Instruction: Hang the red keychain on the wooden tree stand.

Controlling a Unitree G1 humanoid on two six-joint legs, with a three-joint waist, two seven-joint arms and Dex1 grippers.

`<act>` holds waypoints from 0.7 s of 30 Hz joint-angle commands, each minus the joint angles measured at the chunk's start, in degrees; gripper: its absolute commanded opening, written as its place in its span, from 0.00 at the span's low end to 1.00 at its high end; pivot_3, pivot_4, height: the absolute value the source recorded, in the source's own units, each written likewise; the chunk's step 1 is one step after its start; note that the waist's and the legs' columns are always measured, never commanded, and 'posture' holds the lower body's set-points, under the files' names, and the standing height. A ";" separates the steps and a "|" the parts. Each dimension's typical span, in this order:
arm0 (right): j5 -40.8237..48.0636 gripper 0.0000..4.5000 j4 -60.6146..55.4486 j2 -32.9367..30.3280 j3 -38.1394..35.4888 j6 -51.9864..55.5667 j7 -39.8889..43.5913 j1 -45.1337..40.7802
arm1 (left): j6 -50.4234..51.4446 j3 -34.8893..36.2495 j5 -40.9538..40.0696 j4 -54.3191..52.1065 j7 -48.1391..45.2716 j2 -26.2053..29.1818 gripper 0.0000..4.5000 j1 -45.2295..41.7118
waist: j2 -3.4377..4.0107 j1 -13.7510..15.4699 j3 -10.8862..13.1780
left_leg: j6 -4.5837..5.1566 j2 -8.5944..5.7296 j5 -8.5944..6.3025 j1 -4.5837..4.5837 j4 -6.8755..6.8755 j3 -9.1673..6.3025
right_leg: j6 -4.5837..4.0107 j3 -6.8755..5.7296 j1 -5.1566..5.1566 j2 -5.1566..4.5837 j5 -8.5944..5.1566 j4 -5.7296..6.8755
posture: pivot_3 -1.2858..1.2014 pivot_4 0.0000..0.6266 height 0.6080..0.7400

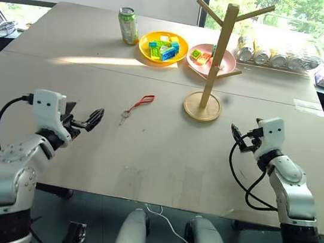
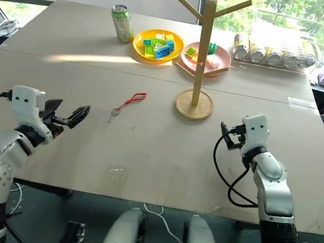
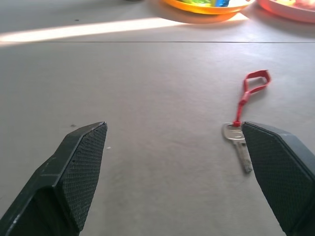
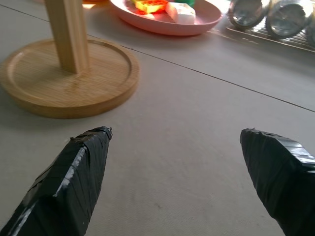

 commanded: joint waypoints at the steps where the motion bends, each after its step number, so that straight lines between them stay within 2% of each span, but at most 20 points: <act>1: 4.64 1.00 -3.35 -2.81 2.90 2.61 9.20 -5.13 | -0.35 -5.51 0.20 6.69 -9.03 5.68 1.00 -7.56 | 0.02 0.00 0.07 | 0.00 -0.01 0.00 0.01 0.00 0.01 | 0.00 0.00 0.00 0.00 -0.01 0.02 | 0.52 0.24 0.94; 4: 7.04 1.00 -2.96 -3.97 5.52 3.80 15.00 -8.47 | -3.56 -10.82 3.14 15.07 -14.26 7.69 1.00 -14.47 | 0.02 0.04 0.07 | 0.00 -0.01 0.01 -0.01 -0.01 0.01 | 0.00 0.00 -0.01 0.02 0.00 0.00 | 0.52 0.24 0.94; 7: 8.51 1.00 -2.83 -4.15 6.54 4.58 17.34 -10.01 | -7.00 -14.63 5.80 21.46 -18.16 8.32 1.00 -19.00 | 0.02 0.07 0.07 | 0.00 0.00 0.00 -0.04 -0.07 0.01 | -0.01 0.00 -0.02 0.02 0.01 -0.06 | 0.52 0.24 0.94; 11: 10.01 1.00 -4.52 -4.64 8.28 5.90 20.17 -11.53 | -14.80 -22.93 12.49 37.01 -25.05 6.57 1.00 -28.94 | 0.02 0.45 0.10 | 0.00 -0.01 0.00 -0.10 -0.15 0.00 | -0.02 -0.05 -0.11 0.03 0.01 -0.05 | 0.52 0.24 0.94; 17: 10.27 1.00 -7.25 -4.71 8.89 7.32 19.40 -11.27 | -23.10 -26.22 17.02 51.84 -30.26 4.48 1.00 -36.61 | 0.01 0.34 0.11 | 0.00 -0.01 0.00 -0.12 -0.11 0.00 | -0.02 -0.04 -0.10 0.03 0.01 -0.04 | 0.52 0.24 0.94; 21: 10.41 1.00 -8.54 -4.80 8.80 8.21 18.97 -10.84 | -26.69 -27.08 19.68 57.41 -31.86 3.28 1.00 -39.21 | 0.01 0.37 0.12 | 0.00 -0.01 0.01 -0.11 -0.12 -0.01 | -0.02 -0.05 -0.11 0.03 0.01 -0.01 | 0.52 0.24 0.94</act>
